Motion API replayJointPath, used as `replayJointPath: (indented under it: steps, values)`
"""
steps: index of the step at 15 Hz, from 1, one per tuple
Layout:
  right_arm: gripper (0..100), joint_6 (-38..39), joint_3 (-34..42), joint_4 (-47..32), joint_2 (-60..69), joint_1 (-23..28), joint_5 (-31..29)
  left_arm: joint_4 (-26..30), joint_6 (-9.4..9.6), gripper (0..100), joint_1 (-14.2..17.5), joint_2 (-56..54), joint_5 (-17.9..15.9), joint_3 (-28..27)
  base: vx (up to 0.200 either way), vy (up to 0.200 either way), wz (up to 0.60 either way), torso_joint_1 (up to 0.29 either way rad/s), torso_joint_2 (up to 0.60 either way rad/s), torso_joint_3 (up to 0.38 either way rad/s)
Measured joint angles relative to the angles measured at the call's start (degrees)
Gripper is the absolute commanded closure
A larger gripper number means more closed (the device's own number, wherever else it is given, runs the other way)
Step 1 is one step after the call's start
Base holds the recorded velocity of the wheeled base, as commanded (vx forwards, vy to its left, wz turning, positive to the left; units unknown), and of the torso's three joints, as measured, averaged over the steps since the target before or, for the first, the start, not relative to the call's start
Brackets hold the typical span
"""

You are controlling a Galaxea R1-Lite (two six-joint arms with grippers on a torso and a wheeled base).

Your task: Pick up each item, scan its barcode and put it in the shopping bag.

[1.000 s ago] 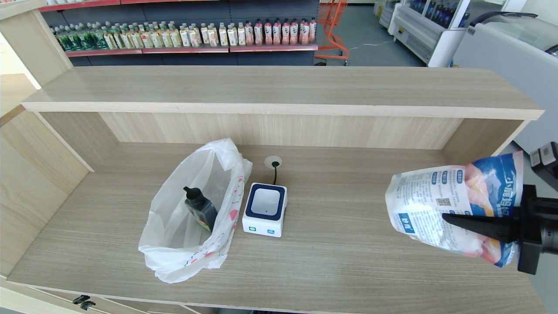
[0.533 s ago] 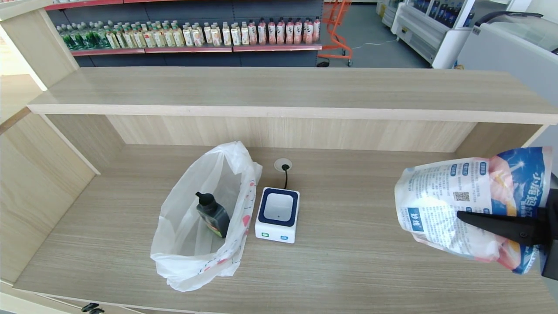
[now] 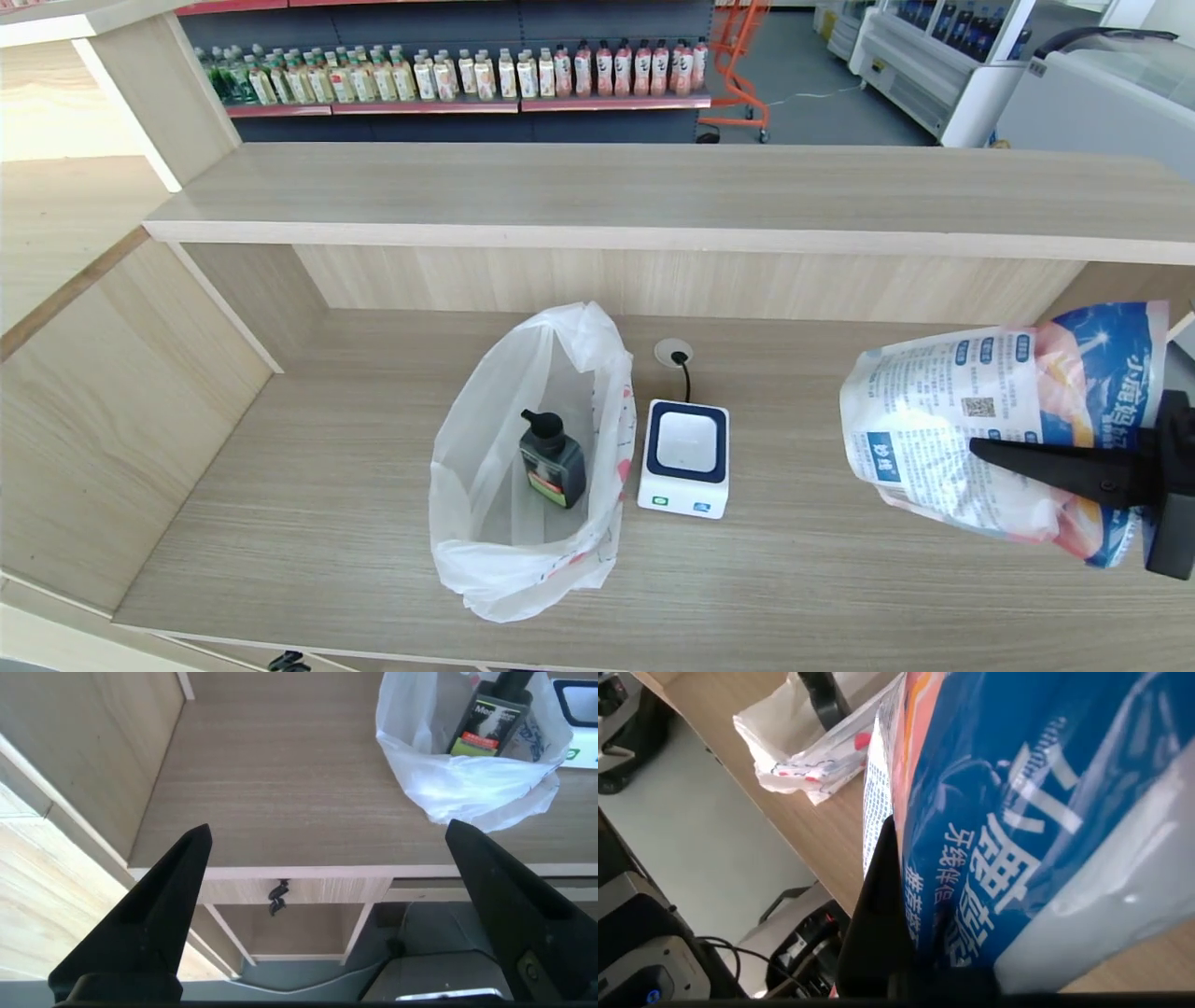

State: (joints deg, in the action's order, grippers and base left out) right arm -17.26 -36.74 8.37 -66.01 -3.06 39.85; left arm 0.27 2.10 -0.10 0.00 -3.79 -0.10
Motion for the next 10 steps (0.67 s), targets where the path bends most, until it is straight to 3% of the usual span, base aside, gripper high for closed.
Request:
replayJointPath:
  steps: [6,10]
  values:
    - [100,-15.8,-3.8,0.0,-8.2,-1.0,-7.4,0.0,-0.16,0,0.1,0.0,0.0,0.0,0.0,0.0,0.0,0.0,0.0,0.0]
    - [100,-22.6,-4.9,0.1,-12.2,-1.2,-8.2,0.0,-0.16,0,0.0,0.0,0.0,0.0,0.0,0.0,0.0,0.0,0.0,0.0]
